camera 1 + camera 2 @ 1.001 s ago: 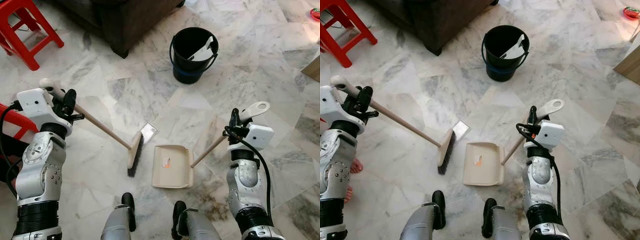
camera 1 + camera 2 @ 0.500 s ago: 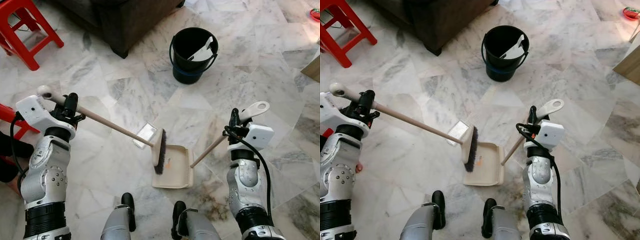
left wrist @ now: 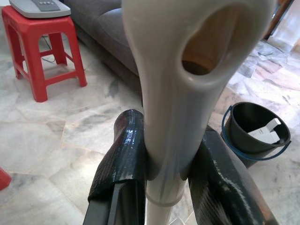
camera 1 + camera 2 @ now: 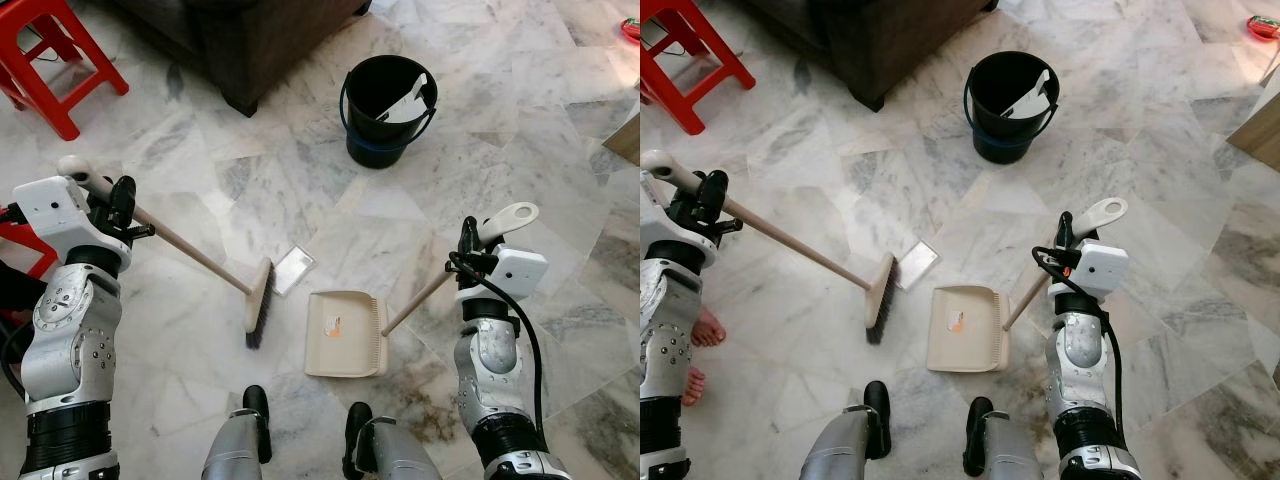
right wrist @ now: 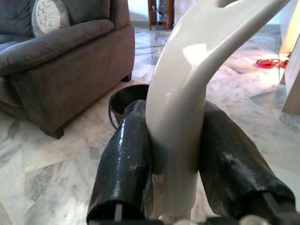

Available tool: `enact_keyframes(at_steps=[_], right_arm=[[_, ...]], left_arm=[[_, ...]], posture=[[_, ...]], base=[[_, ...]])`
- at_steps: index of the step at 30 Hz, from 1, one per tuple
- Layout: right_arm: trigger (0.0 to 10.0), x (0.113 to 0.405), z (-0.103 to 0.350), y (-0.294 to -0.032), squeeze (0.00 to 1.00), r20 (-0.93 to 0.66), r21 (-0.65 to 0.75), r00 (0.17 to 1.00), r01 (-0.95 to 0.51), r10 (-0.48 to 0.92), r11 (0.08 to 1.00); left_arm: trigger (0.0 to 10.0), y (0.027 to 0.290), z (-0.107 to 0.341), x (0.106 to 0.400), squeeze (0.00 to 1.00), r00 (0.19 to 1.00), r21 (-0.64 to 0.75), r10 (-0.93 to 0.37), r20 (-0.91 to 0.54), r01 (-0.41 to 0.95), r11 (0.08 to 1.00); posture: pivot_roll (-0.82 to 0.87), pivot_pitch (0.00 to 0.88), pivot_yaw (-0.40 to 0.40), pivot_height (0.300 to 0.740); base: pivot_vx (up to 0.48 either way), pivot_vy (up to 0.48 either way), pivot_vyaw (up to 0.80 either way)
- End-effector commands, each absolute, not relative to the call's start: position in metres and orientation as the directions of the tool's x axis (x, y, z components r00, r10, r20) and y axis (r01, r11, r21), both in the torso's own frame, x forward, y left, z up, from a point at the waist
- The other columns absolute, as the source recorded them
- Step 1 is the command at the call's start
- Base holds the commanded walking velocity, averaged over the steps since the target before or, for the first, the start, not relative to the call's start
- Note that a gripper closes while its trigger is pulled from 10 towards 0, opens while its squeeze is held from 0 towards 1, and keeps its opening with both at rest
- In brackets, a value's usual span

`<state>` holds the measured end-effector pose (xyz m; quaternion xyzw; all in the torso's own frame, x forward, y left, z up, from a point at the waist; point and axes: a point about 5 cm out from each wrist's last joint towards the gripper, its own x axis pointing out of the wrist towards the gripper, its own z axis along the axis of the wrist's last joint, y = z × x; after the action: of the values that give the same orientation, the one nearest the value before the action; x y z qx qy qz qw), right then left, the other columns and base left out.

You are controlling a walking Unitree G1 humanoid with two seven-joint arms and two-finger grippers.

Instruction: Sweep floor

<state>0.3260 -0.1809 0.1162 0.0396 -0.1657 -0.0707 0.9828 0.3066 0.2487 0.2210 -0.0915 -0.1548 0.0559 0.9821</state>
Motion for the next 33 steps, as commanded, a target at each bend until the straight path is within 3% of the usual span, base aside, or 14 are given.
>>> enact_keyframes(at_steps=[1,8,16,26,33], right_arm=[[10.0,0.318,0.091,-0.179,0.0,0.207,0.123,0.965,0.136,-0.16,0.983],[10.0,0.318,0.091,-0.18,0.0,0.206,0.121,0.966,0.135,-0.158,0.983],[10.0,0.318,0.092,-0.181,0.0,0.206,0.119,0.966,0.133,-0.156,0.984],[10.0,0.318,0.092,-0.182,0.0,0.207,0.115,0.966,0.133,-0.154,0.984],[10.0,0.319,0.092,-0.182,0.0,0.208,0.114,0.967,0.129,-0.151,0.985]], left_arm=[[10.0,0.249,0.224,0.303,0.0,0.937,-0.194,0.137,0.32,-0.077,0.978],[10.0,0.251,0.212,0.302,0.0,0.946,-0.319,0.165,0.278,-0.071,0.945],[10.0,0.255,0.207,0.301,0.0,0.948,-0.362,0.18,0.262,-0.076,0.929],[10.0,0.258,0.209,0.3,0.0,0.945,-0.362,0.191,0.266,-0.085,0.928],[10.0,0.257,0.216,0.299,0.0,0.936,-0.257,0.184,0.302,-0.106,0.96]], posture=[[0.14,0.4,-0.024,0.74],[0.14,0.401,-0.026,0.74],[0.13,0.404,-0.03,0.74],[0.13,0.403,-0.034,0.74],[0.13,0.402,-0.04,0.74]], base=[[0.0,0.0,0.0],[0.0,0.0,0.0],[0.0,0.0,0.0],[0.0,0.0,0.0],[0.0,0.0,0.0]])
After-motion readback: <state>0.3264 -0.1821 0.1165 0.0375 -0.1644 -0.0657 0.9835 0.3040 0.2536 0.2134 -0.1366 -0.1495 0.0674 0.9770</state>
